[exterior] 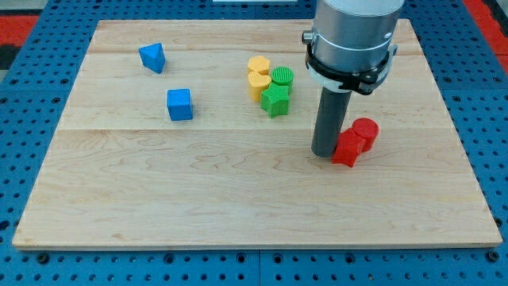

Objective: Push the blue cube below the blue triangle

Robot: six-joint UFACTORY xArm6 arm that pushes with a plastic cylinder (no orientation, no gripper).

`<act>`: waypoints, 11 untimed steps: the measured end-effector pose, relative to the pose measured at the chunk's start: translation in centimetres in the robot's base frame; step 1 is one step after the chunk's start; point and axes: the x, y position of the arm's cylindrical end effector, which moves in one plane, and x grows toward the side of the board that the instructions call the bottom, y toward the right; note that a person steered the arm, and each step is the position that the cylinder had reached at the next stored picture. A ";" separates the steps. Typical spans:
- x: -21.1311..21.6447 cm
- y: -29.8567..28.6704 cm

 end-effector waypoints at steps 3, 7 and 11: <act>-4.6 -12.2; -7.4 -22.3; -10.5 -27.2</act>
